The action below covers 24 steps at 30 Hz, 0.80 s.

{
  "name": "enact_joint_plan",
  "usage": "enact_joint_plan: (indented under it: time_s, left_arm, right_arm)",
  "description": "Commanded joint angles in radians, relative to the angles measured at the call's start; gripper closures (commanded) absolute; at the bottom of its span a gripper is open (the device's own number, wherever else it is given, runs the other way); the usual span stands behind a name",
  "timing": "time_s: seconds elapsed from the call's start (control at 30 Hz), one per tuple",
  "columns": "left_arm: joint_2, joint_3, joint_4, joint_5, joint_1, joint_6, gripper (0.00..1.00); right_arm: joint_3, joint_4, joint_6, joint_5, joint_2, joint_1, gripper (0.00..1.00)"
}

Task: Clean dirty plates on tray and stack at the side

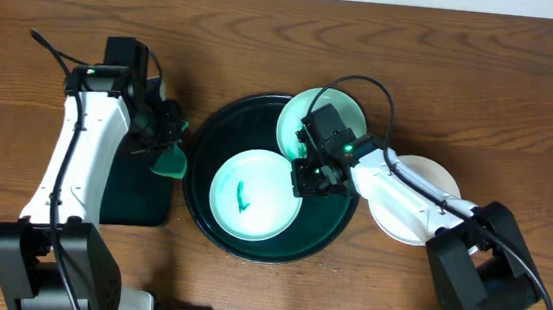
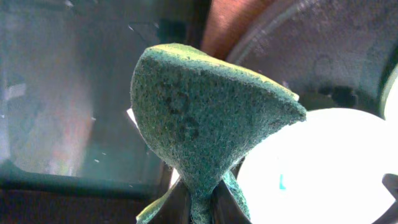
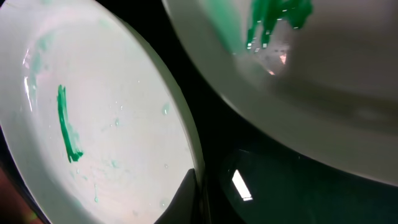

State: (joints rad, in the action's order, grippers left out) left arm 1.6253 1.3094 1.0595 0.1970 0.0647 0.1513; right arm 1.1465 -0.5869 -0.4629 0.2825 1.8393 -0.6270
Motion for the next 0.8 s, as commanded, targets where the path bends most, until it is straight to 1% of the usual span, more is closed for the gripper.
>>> enact_joint_plan:
  time_s: [0.0, 0.17, 0.37, 0.57, 0.77]
  left_arm:
    - [-0.004, 0.003, 0.01, 0.016, -0.026, 0.077, 0.93]
    - [-0.004, 0.002, 0.018, -0.038, -0.084, 0.145, 0.93]
    - [-0.004, -0.039, 0.011, -0.037, -0.129, 0.238, 0.93]
    - [-0.004, -0.097, -0.036, -0.035, -0.169, 0.282, 0.93]
    - [-0.003, -0.115, -0.082, -0.034, -0.253, 0.294, 0.93]
  right_arm:
    - [0.021, 0.006, -0.045, 0.003, 0.014, -0.016, 0.99]
    - [0.029, 0.029, -0.053, 0.037, 0.051, -0.015, 0.99]
    - [0.035, 0.023, -0.045, 0.032, 0.052, -0.016, 0.99]
    - [0.035, 0.019, -0.044, 0.032, 0.053, -0.016, 0.99]
    - [0.035, 0.018, -0.037, 0.033, 0.053, -0.016, 0.99]
